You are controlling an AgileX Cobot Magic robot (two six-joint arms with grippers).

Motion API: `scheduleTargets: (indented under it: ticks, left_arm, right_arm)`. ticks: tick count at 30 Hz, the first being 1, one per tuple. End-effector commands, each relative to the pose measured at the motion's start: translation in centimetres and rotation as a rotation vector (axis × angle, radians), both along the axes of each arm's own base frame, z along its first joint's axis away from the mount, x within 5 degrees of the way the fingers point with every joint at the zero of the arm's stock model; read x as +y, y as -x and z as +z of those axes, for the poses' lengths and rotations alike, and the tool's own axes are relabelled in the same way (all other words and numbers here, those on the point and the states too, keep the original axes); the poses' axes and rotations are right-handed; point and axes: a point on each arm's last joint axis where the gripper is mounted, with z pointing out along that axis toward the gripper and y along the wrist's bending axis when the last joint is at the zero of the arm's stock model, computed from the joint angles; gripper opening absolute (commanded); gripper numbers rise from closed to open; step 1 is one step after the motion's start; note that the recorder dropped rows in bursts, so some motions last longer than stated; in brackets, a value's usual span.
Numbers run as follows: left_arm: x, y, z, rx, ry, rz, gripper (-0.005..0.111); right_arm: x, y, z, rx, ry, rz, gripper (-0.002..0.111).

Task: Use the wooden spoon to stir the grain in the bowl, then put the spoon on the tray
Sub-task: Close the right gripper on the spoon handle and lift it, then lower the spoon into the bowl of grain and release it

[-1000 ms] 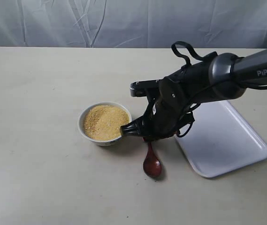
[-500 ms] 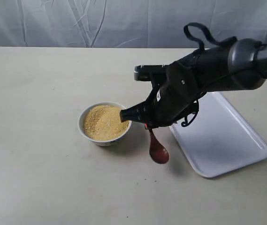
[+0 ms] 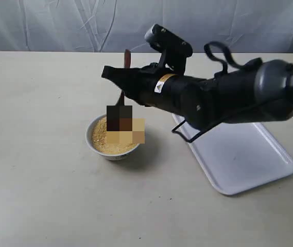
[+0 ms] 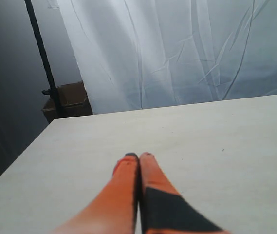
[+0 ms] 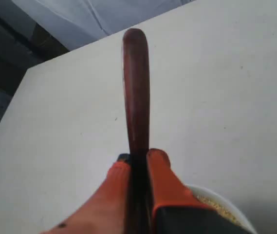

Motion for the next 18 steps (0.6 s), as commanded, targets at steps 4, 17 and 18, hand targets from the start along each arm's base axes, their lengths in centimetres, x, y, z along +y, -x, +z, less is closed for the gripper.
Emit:
scheduleTargets:
  ticks: [4,17,18]
  left_arm:
    - [0.0,0.0,0.0,-0.006,0.003,-0.007,0.0]
    - [0.0,0.0,0.0,-0.006,0.003,-0.007,0.0]
    - [0.0,0.0,0.0,-0.006,0.003,-0.007,0.0]
  right_arm:
    - [1.9,0.7,-4.3,0.056,-0.062,-0.104,0.0]
    - [1.8,0.8,-5.0,0.106,-0.045,-0.116,0.025]
    - [1.8,0.8,-5.1,0.109,-0.043,-0.115,0.025]
